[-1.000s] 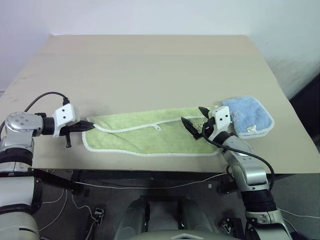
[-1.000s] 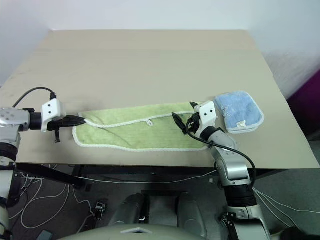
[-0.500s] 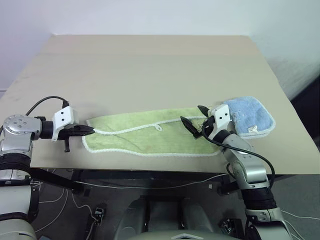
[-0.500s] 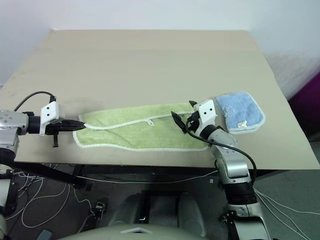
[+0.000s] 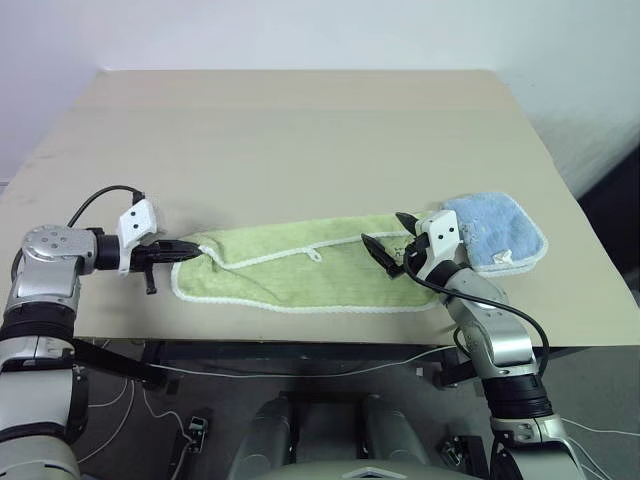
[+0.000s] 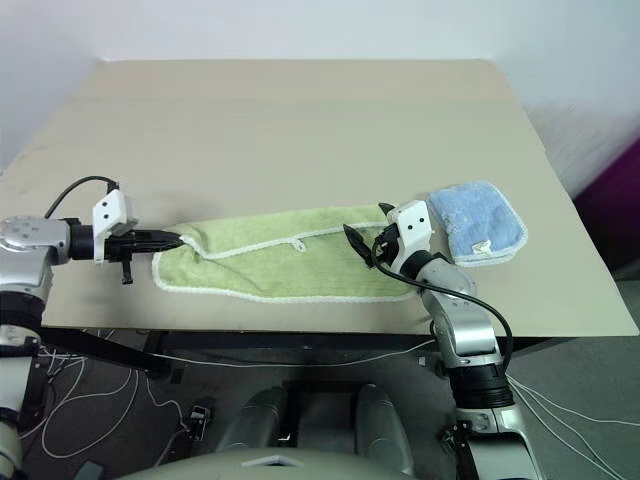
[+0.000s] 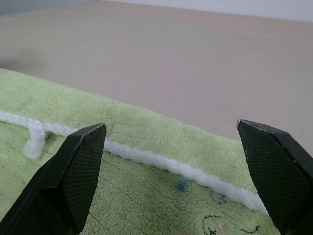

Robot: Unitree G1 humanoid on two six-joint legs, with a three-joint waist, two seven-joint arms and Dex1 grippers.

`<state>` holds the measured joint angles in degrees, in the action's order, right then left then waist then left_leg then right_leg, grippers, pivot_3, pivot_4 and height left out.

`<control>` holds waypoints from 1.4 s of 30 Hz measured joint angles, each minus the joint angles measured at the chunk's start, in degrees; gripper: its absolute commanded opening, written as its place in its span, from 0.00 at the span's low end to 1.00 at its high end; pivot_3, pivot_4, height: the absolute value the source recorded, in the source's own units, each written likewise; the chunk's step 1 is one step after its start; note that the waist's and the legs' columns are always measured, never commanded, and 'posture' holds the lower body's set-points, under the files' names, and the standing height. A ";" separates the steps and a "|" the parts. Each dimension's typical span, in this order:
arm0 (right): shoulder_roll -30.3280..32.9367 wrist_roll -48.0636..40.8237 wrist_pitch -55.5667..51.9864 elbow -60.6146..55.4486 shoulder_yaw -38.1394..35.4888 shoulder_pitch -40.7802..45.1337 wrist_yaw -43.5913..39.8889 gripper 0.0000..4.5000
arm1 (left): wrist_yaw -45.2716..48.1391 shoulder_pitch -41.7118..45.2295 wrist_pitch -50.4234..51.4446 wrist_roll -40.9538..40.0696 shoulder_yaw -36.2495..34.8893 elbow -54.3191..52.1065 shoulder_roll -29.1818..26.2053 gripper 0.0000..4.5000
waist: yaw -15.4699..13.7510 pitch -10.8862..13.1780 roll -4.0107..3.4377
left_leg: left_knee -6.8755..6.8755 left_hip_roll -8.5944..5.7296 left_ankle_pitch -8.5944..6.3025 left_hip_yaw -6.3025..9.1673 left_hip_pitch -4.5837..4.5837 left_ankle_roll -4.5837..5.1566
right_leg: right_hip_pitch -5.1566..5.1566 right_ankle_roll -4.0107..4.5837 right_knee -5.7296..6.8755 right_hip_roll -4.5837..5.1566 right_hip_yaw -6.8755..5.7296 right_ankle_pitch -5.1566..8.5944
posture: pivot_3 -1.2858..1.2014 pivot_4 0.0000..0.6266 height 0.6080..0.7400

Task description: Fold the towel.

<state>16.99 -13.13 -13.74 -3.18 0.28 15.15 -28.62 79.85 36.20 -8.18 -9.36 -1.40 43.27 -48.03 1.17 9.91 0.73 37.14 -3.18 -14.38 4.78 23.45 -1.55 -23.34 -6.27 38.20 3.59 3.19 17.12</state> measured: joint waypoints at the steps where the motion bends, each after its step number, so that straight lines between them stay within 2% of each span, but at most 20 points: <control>1: 0.01 0.01 0.01 0.01 0.00 0.00 0.00 1.00 | -0.06 0.06 0.73 -0.25 -0.11 -0.30 0.00 0.01 | 0.01 0.00 0.00 | 0.00 0.00 0.00 0.00 0.00 0.00 | 0.00 0.00 0.00 0.00 0.00 0.00 | 0.52 0.24 1.00; 8: 0.09 0.02 0.04 0.07 0.00 0.03 -0.17 1.00 | -0.48 -0.20 4.40 -1.43 -0.59 -2.76 -0.04 0.01 | 0.00 0.00 0.00 | 0.00 0.00 0.00 0.00 0.00 0.00 | 0.00 0.00 0.00 0.01 0.00 0.00 | 0.52 0.24 1.00; 11: 0.11 0.05 0.07 0.10 0.00 0.08 -0.35 1.00 | -0.39 -1.54 4.32 -1.34 -0.55 -3.33 -0.09 0.14 | 0.03 0.00 0.00 | 0.00 0.00 0.00 0.00 0.00 0.00 | -0.01 0.00 0.00 0.00 0.01 0.00 | 0.52 0.24 1.00; 16: 0.12 0.36 0.07 0.25 -0.01 0.68 -0.44 1.00 | -0.64 -4.97 0.06 0.93 0.71 -4.12 -0.34 0.50 | -0.02 0.00 0.00 | -0.02 0.01 0.00 0.00 0.00 0.00 | -0.02 0.00 0.00 0.01 0.01 0.00 | 0.52 0.24 1.00; 28: 0.09 0.56 0.06 0.25 0.01 0.72 -0.68 1.00 | -4.06 -3.48 -4.93 1.47 0.66 -4.79 0.38 0.50 | -0.13 0.00 0.00 | 0.00 -0.01 0.00 -0.01 0.00 0.00 | 0.00 0.00 -0.02 0.03 0.01 0.00 | 0.52 0.24 1.00; 40: 0.04 0.58 0.00 0.24 0.06 0.72 -0.68 1.00 | -2.18 -4.05 -7.25 1.94 0.81 -5.35 -0.09 0.50 | 0.02 0.00 0.00 | -0.01 0.00 0.00 -0.01 0.00 0.00 | -0.01 0.00 -0.01 0.01 0.01 0.00 | 0.52 0.24 1.00; 42: 0.05 0.58 -0.01 0.24 0.05 0.72 -0.68 1.00 | -1.87 -4.55 -9.02 2.53 1.21 -5.35 -0.17 0.42 | -0.02 0.00 0.00 | -0.01 0.00 0.00 0.00 0.00 0.00 | -0.01 0.00 -0.01 0.01 0.01 0.00 | 0.52 0.24 1.00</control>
<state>17.04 -12.55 -13.75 -2.94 0.33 15.87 -29.30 77.98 31.66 -17.19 -6.83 -0.20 37.92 -48.20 1.15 9.91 0.73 37.12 -3.18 -14.38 4.78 23.45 -1.55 -23.35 -6.27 38.19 3.60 3.20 17.12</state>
